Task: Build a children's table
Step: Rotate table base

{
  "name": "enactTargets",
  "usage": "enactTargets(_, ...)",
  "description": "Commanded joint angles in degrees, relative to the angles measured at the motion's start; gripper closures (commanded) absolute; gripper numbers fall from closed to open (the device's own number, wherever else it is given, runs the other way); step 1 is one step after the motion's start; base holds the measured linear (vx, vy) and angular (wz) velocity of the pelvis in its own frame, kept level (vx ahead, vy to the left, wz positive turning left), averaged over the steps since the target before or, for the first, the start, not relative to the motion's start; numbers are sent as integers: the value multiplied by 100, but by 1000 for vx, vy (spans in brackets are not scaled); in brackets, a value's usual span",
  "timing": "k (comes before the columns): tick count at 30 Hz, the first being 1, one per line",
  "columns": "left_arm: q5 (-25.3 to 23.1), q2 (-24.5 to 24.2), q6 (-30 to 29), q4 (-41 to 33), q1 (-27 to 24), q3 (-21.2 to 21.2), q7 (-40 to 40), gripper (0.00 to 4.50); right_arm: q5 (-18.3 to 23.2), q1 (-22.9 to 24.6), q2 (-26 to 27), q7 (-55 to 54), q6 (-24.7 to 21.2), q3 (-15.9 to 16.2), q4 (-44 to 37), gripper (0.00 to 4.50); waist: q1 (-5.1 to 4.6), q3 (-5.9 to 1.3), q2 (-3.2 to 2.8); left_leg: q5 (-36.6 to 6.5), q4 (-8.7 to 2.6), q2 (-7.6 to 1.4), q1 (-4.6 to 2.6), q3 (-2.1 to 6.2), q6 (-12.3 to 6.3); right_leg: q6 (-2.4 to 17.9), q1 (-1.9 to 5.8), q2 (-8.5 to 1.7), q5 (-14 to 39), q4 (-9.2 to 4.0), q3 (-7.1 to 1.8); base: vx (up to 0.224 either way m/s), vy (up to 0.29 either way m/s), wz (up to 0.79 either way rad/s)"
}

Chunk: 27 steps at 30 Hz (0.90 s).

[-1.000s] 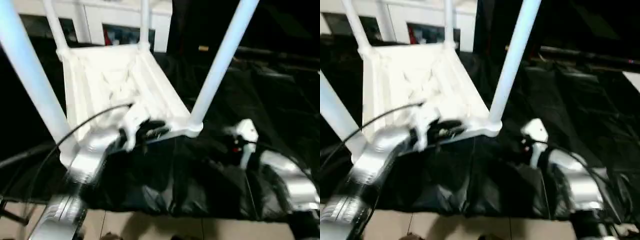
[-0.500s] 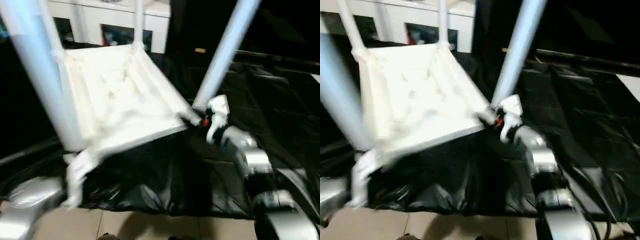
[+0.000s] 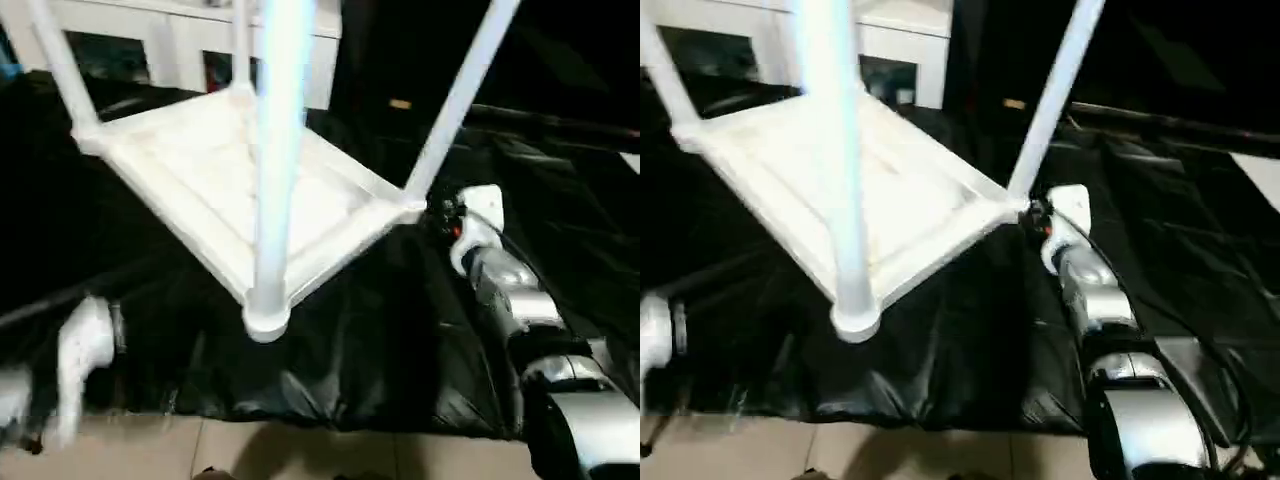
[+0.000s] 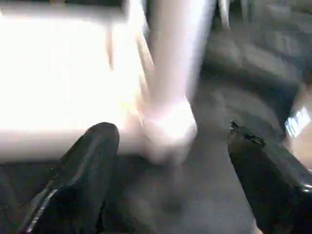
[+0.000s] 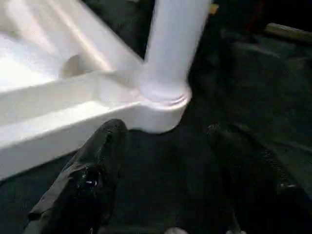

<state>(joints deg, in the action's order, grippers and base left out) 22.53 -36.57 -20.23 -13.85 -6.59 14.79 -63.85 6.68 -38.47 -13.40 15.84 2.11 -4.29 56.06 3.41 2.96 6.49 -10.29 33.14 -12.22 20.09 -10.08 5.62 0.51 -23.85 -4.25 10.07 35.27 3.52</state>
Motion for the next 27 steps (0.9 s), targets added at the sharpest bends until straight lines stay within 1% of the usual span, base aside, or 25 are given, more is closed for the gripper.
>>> enactTargets(1, 140, 147, 56, 42, 217, -175, 174, 22, -70, 157, 43, 95, 34, 66, -24, 142, -2, -303, -134, -1521, -385, -67, -37, -45, 123, 855, 227, -236, 1295, -371, -261, 0, 0, 0)
enactTargets(2, 182, 237, 52, 78, 362, -258, 227, 8, -89, 185, 73, 79, 81, 105, 29, 142, -25, -311, -140, -1503, -385, -65, -10, -34, 131, 891, 244, -237, 1198, -347, -261, 0, 0, 0)
enactTargets(3, 190, 346, 60, 165, 553, -374, 277, 8, -118, 203, 115, 20, 139, 147, 119, 142, -27, -329, -117, -1458, -376, -60, -13, -36, 145, 888, 249, -231, 1173, -341, -250, 0, 0, 0)
enactTargets(4, 128, 490, 93, 362, 850, -564, 291, 8, -168, 207, 190, -75, 223, 206, 262, 142, -32, -335, -124, -1437, -370, -61, -10, -36, 148, 899, 250, -237, 1143, -331, -250, 0, 0, 0)
enactTargets(5, 97, 530, 107, 433, 942, -621, 286, 8, -183, 211, 212, -94, 236, 224, 286, 142, -40, -341, -150, -1442, -360, -50, -28, -43, 155, 912, 238, -227, 1138, -340, -251, 0, 0, 0)
enactTargets(6, 16, 643, 167, 610, 1160, -730, 275, 8, -236, 209, 262, -142, 254, 276, 331, 142, -45, -332, -178, -1487, -366, -48, -1, -30, 176, 914, 254, -236, 1199, -336, -254, 0, 0, 0)
enactTargets(7, -38, 736, 215, 756, 1333, -808, 259, 8, -278, 196, 301, -179, 237, 315, 362, 142, -51, -337, -175, -1515, -362, -42, -4, -33, 179, 897, 252, -236, 1250, -355, -252, 0, 0, 0)
enactTargets(8, -78, 849, 278, 906, 1514, -878, 245, 8, -315, 184, 348, -211, 202, 355, 389, 142, -51, -332, -149, -1624, -354, -45, -13, -31, 185, 866, 246, -247, 1411, -369, -256, 0, 0, 0)
enactTargets(9, -107, 952, 360, 1070, 1701, -956, 224, 8, -362, 162, 400, -211, 189, 376, 424, 142, -45, -330, -167, -1690, -359, -52, -16, -17, 206, 829, 245, -258, 1571, -384, -255, 0, 0, 0)
enactTargets(11, -108, 1157, 458, 1343, 2047, -1084, 214, 8, -459, 114, 496, -153, 183, 437, 475, 142, -54, -337, -162, -1693, -354, -47, -11, -16, 209, 849, 243, -256, 1544, -384, -257, 0, 0, 0)
enactTargets(12, -93, 1214, 466, 1400, 2132, -1115, 209, 8, -479, 96, 523, -141, 181, 450, 492, 142, -52, -346, -155, -1657, -351, -53, -10, -9, 214, 878, 249, -262, 1464, -362, -255, 0, 0, 0)
enactTargets(13, -81, 1258, 473, 1444, 2198, -1139, 204, 8, -494, 83, 545, -132, 180, 460, 506, 142, -61, -341, -153, -1645, -360, -52, 9, -3, 211, 878, 261, -262, 1458, -360, -255, 0, 0, 0)
enactTargets(14, -30, 1364, 444, 1497, 2333, -1211, 178, 8, -527, 42, 597, -122, 171, 491, 548, 142, -52, -349, -167, -1611, -350, -57, -9, -5, 212, 905, 255, -267, 1384, -351, -252, 0, 0, 0)
enactTargets(15, 43, 1451, 405, 1518, 2439, -1303, 149, 8, -556, -3, 641, -109, 170, 535, 608, 142, -61, -356, -158, -1562, -345, -55, -9, -13, 199, 942, 259, -259, 1298, -341, -250, 0, 0, 0)
enactTargets(17, 198, 1704, 252, 1422, 2584, -1622, 46, 8, -641, -114, 722, -121, 198, 642, 763, 142, -53, -361, -141, -1463, -340, -62, 0, -16, 183, 1007, 268, -263, 1153, -323, -247, 0, 0, 0)
enactTargets(18, 212, 1735, 234, 1405, 2594, -1669, 33, 8, -649, -124, 729, -118, 202, 650, 778, 142, -57, -358, -145, -1448, -338, -69, 2, -18, 176, 1050, 266, -267, 1100, -310, -248, 0, 0, 0)
enactTargets(19, 223, 1938, 184, 1349, 2656, -1982, -59, 8, -696, -174, 764, -102, 230, 691, 852, 142, -52, -355, -148, -1457, -336, -67, -1, -25, 169, 1057, 261, -269, 1099, -318, -251, 0, 0, 0)
enactTargets(20, 201, 1998, 195, 1354, 2674, -2082, -89, 8, -708, -182, 769, -96, 238, 698, 866, 142, -45, -358, -121, -1416, -333, -71, 13, -25, 157, 1056, 275, -274, 1102, -314, -249, 0, 0, 0)
enactTargets(21, 167, 2088, 201, 1367, 2697, -2216, -123, 8, -713, -193, 774, -86, 242, 700, 880, 142, -27, -363, -98, -1345, -326, -77, 5, -31, 129, 1043, 280, -284, 1074, -312, -252, 0, 0, 0)
enactTargets(22, 135, 2168, 217, 1397, 2723, -2309, -129, 8, -712, -200, 775, -82, 246, 700, 889, 142, -12, -366, -112, -1308, -324, -78, -2, -36, 120, 1041, 275, -283, 1030, -311, -253, 0, 0, 0)
enactTargets(23, 100, 2257, 262, 1465, 2767, -2387, -129, 8, -722, -209, 779, -75, 252, 688, 904, 142, -14, -362, -91, -1229, -326, -73, 15, -37, 107, 1025, 293, -270, 928, -303, -249, 0, 0, 0)
enactTargets(24, 65, 2368, 304, 1531, 2819, -2482, -125, 8, -730, -219, 783, -71, 254, 676, 918, 142, -11, -361, -89, -1219, -324, -70, 14, -41, 97, 1011, 288, -268, 922, -306, -249, 0, 0, 0)
enactTargets(25, 38, 2471, 331, 1594, 2870, -2565, -118, 8, -739, -227, 786, -69, 256, 668, 930, 142, -18, -361, -70, -1218, -321, -66, 23, -45, 88, 998, 294, -266, 949, -311, -249, 0, 0, 0)
enactTargets(26, 3, 2568, 364, 1662, 2922, -2638, -111, 8, -745, -237, 787, -65, 262, 664, 947, 142, -12, -356, -75, -1251, -320, -64, 26, -43, 88, 970, 297, -276, 1056, -326, -250, 0, 0, 0)
enactTargets(27, -110, 2825, 479, 1881, 3074, -2805, -73, 8, -757, -259, 792, -69, 276, 655, 987, 142, -11, -350, -82, -1324, -324, -67, 20, -41, 96, 932, 288, -280, 1213, -350, -250, 0, 0, 0)
